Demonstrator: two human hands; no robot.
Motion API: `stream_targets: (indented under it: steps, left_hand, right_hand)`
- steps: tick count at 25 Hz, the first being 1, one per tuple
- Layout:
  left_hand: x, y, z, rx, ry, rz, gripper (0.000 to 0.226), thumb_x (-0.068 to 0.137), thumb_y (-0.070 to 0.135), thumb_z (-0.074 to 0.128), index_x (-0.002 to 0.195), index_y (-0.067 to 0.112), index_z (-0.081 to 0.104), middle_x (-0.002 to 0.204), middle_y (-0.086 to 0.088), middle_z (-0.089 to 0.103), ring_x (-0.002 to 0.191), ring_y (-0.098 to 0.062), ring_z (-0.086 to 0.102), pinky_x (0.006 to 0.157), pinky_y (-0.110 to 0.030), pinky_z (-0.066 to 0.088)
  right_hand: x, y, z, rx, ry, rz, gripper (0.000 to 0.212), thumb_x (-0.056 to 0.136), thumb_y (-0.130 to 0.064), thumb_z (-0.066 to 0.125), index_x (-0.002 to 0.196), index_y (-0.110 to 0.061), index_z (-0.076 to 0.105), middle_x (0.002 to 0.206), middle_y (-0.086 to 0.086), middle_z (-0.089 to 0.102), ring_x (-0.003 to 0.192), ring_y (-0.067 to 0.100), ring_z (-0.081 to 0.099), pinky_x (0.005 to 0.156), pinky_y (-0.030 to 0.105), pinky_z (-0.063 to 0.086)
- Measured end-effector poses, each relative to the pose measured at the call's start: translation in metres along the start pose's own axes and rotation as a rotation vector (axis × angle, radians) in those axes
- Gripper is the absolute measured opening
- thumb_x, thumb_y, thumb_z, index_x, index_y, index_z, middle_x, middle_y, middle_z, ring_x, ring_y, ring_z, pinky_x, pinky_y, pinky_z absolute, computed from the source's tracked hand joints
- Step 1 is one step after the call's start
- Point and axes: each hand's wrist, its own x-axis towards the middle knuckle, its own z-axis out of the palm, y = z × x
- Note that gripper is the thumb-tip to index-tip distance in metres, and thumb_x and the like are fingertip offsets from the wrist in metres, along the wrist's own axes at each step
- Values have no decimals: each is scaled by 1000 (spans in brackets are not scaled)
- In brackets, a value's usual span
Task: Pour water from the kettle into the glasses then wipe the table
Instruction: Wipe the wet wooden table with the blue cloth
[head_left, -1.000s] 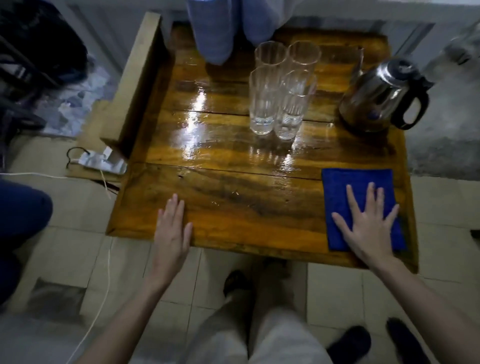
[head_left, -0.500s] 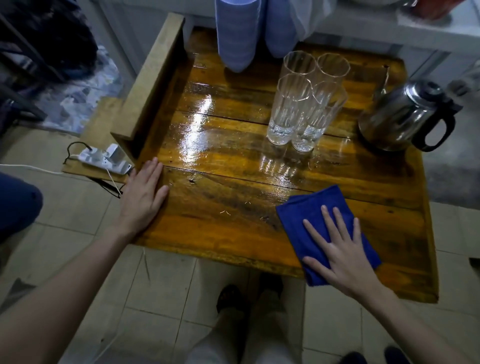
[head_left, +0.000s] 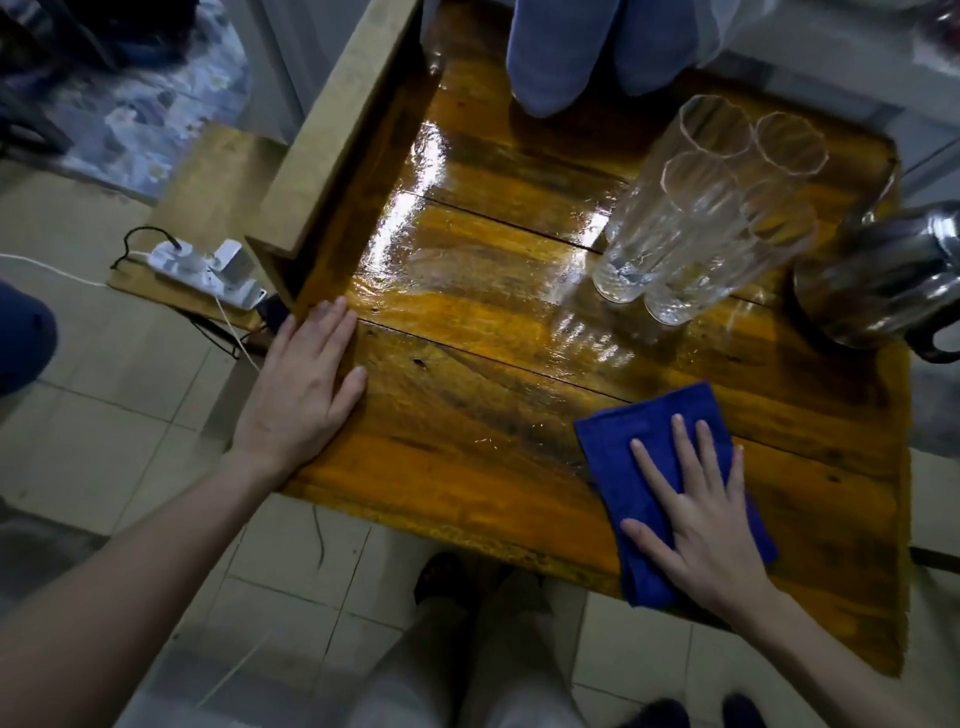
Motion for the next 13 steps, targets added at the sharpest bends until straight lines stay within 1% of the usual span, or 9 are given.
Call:
stream_targets:
  steps: [4,7,8,10,13]
  left_hand:
    - [2,-2,-1,-12,-17,-2,64,98,46,31,151,11,28,158,-8,27,148,-20,20,122,-42,10]
    - [2,-2,-3,-3,-20,-14,61,98,42,34,151,12,29,159,-6,26,148,-17,19,122,-41,9]
    - [2,-2,-3,-9,-17,-21,59,98,39,35,151,12,29,159,-5,26,148,-16,19,122,-41,10]
    - [3,-3,-3,-14,-10,-33,56,99,33,36,151,12,30,159,-4,26,148,-15,19,122,-42,12]
    - [3,-3,-2,-13,6,-56,54,98,25,36,151,12,30,160,-6,24,149,-16,17,121,-44,13]
  right_hand:
    - [51,-56,-9,-74,-45,-288,83,88,-76,30,156,-33,11,165,16,-1,151,39,-3,113,70,10]
    - [86,-89,-16,-122,-82,-497,84,87,-77,34,156,-36,10,165,15,0,151,39,-4,116,66,-1]
    - [95,-98,-19,-135,-90,-541,84,87,-77,33,156,-37,8,165,15,-1,151,39,-5,116,65,-3]
    - [108,-117,-21,-128,-95,-562,84,87,-78,32,155,-37,6,164,15,-2,150,39,-6,116,64,-4]
    - [118,-152,-16,-77,-81,-466,84,86,-78,30,156,-34,13,164,19,0,149,42,-6,113,68,4]
